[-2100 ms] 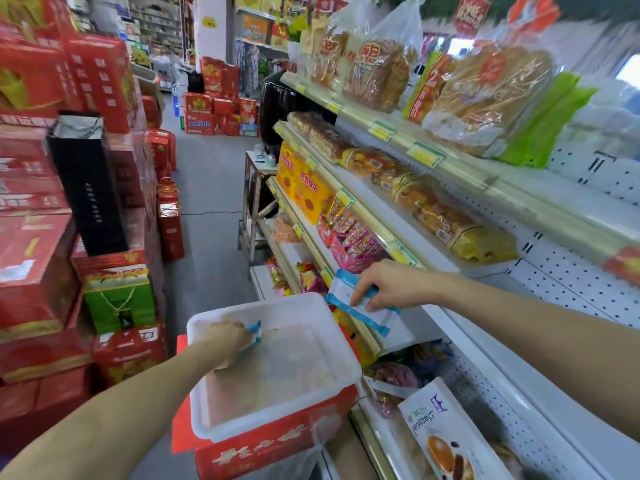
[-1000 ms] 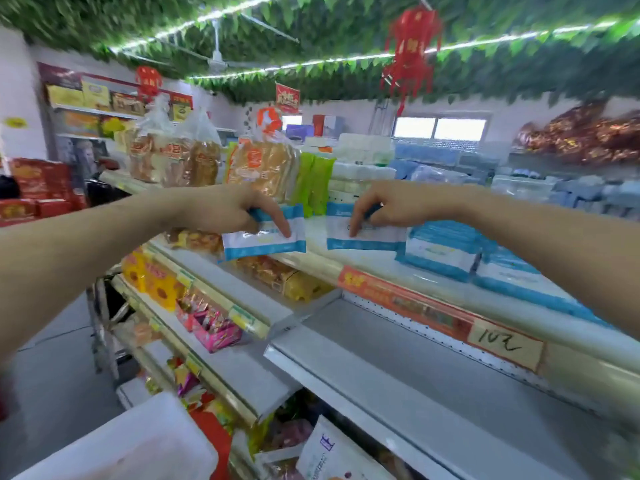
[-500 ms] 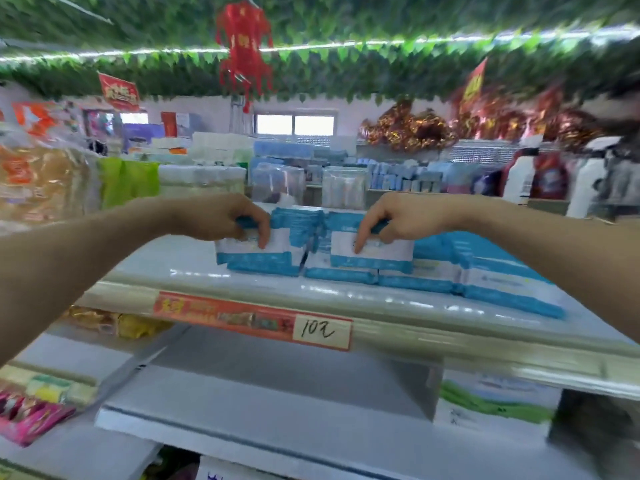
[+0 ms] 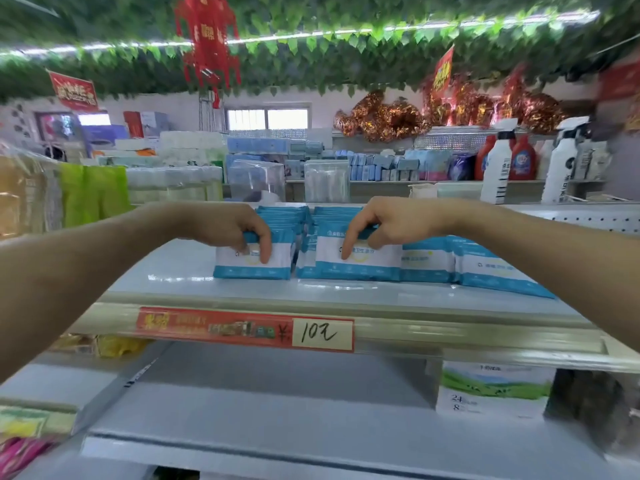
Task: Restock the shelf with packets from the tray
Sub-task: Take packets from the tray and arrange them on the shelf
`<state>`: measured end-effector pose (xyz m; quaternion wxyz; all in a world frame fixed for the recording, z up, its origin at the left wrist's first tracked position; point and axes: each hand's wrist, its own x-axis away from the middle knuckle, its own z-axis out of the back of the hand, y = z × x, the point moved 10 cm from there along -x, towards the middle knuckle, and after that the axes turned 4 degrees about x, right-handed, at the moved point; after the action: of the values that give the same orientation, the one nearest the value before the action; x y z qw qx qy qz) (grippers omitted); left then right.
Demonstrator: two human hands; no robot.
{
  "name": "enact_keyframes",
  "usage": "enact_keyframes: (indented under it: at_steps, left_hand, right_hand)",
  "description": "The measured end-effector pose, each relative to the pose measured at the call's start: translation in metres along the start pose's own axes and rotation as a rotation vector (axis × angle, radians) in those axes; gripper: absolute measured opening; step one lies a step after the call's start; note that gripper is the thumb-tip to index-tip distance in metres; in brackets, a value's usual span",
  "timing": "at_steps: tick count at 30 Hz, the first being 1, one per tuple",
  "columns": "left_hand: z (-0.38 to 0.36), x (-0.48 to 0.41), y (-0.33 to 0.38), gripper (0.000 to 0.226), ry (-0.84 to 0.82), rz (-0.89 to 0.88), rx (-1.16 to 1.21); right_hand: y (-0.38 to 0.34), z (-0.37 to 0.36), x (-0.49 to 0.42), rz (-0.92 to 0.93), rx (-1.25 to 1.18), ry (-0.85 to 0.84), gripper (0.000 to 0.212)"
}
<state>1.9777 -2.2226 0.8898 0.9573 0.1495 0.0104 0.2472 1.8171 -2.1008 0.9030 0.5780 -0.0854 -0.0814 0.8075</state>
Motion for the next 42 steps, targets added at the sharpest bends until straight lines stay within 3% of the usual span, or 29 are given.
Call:
enact_keyframes:
  at_steps: [9,22,36,42]
  left_hand:
    - [-0.006,-0.003,-0.005,0.036,0.071,-0.169,0.011]
    - [-0.003,0.001,-0.041,0.027,0.129,-0.044,0.295]
    - [0.007,0.008,-0.039,0.036,0.158,-0.083,0.292]
    - [0.027,0.033,-0.042,0.033,0.289,-0.098,0.375]
  right_hand:
    - [-0.007,-0.003,-0.017,-0.015,-0.021,0.004,0.051]
    - [-0.009,-0.01,-0.037,-0.087,-0.055,-0.113,0.055]
    - [0.007,-0.025,-0.037,-0.015,-0.085,-0.059,0.05]
    - [0.012,-0.003,-0.023,-0.013,-0.169,0.132,0.047]
